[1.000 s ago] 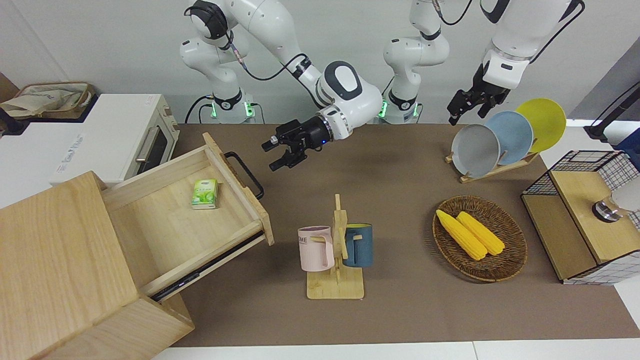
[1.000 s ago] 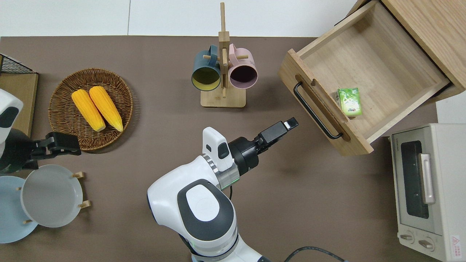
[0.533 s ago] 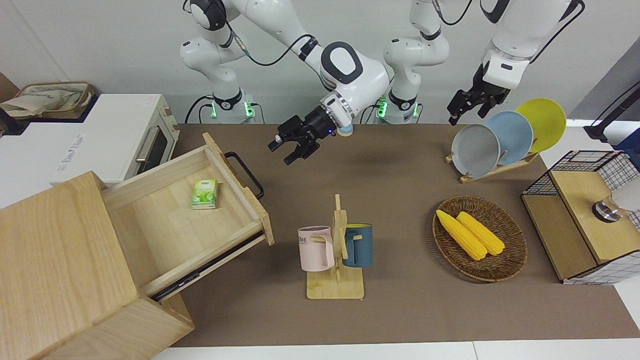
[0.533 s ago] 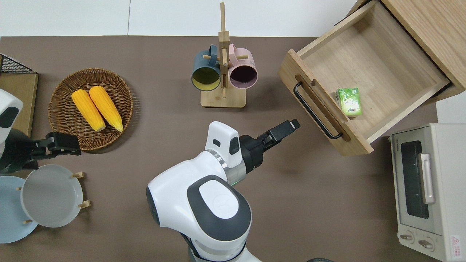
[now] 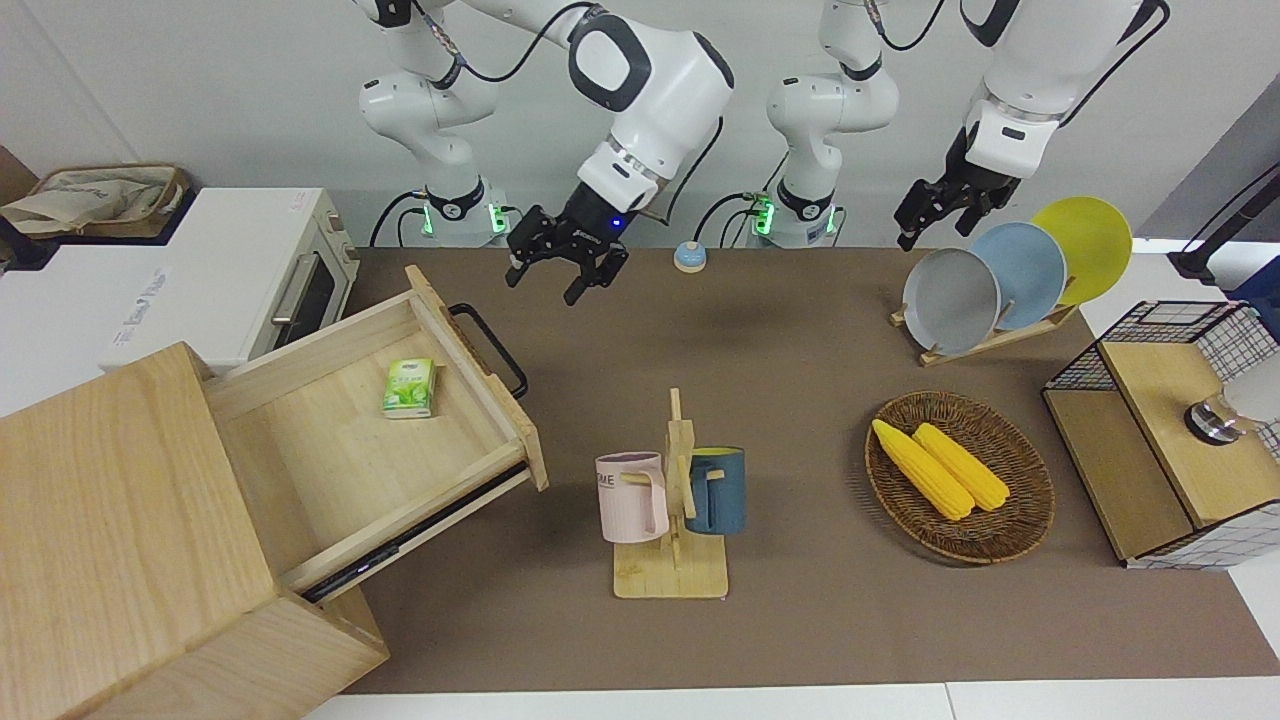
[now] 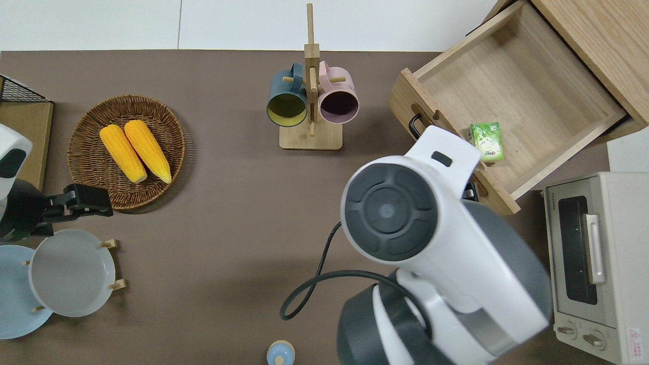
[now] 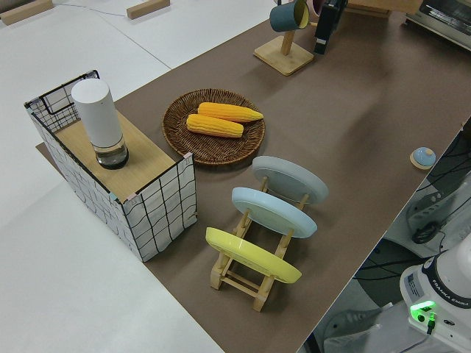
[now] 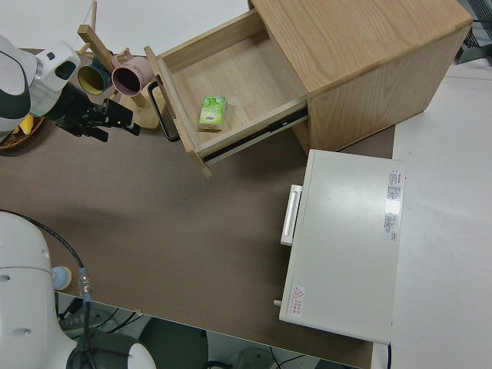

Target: Slide drawer open with right arm

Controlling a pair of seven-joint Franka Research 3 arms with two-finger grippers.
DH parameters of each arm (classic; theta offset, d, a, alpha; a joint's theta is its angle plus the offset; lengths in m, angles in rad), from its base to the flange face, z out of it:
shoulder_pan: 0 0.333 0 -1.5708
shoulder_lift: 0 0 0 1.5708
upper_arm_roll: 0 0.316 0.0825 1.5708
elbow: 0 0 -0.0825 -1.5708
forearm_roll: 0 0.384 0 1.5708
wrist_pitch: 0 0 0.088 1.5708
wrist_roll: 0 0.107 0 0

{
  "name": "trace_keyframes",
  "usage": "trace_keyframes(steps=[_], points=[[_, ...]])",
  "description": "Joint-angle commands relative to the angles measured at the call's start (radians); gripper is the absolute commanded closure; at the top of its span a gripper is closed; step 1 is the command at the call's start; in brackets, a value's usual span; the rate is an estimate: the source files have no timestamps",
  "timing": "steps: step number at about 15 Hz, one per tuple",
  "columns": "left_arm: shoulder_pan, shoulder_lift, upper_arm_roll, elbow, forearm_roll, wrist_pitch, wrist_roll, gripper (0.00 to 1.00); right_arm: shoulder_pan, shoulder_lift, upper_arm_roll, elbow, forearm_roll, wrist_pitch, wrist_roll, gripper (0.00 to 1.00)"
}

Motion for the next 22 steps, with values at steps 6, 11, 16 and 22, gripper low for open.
trace_keyframes(steps=[6, 11, 16, 22], points=[[-0.001, -0.008, 0.004, 0.004, -0.001, -0.015, 0.009, 0.01, -0.265, -0.129, -0.035, -0.059, 0.283, -0.013, -0.157, 0.013], [-0.001, -0.008, 0.004, 0.004, -0.001, -0.015, 0.009, 0.01, -0.3, -0.134, -0.09, -0.06, 0.314, -0.042, -0.205, 0.013], [-0.001, -0.008, 0.004, 0.004, -0.001, -0.015, 0.009, 0.01, -0.359, -0.134, -0.096, -0.065, 0.314, -0.044, -0.25, 0.013], [-0.001, -0.008, 0.004, 0.004, -0.001, -0.017, 0.009, 0.01, -0.362, -0.129, -0.105, -0.062, 0.292, -0.031, -0.241, 0.013]])
